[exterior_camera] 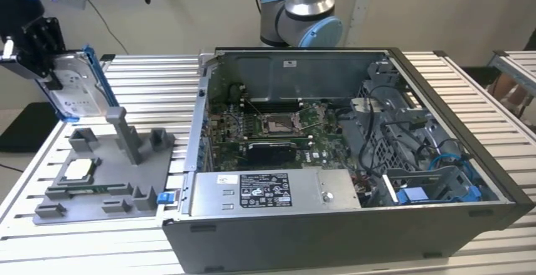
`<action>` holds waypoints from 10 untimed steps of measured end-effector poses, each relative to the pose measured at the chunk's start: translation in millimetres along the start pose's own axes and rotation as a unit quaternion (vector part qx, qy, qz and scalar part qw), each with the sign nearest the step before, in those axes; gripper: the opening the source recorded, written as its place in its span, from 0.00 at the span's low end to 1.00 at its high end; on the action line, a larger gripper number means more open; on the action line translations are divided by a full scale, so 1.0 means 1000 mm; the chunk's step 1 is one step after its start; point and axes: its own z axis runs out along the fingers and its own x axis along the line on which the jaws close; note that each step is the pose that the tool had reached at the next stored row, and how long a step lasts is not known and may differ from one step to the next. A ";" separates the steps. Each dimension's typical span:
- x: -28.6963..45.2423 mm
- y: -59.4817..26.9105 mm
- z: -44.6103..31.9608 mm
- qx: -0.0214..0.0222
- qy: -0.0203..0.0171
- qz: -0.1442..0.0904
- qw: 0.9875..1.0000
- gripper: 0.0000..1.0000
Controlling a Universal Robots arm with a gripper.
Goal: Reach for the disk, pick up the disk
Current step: 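Pick up the disk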
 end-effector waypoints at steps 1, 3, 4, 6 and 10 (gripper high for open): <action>-0.0001 0.0000 -0.0018 0.000 0.000 0.000 1.000 0.00; -0.0002 0.0000 -0.0047 0.000 0.000 0.000 1.000 0.00; -0.0003 0.0000 -0.0064 0.000 0.000 0.000 1.000 0.00; -0.0004 0.0000 -0.0091 0.000 0.000 0.000 1.000 0.00; -0.0007 0.0001 -0.0149 0.000 0.000 0.000 1.000 0.00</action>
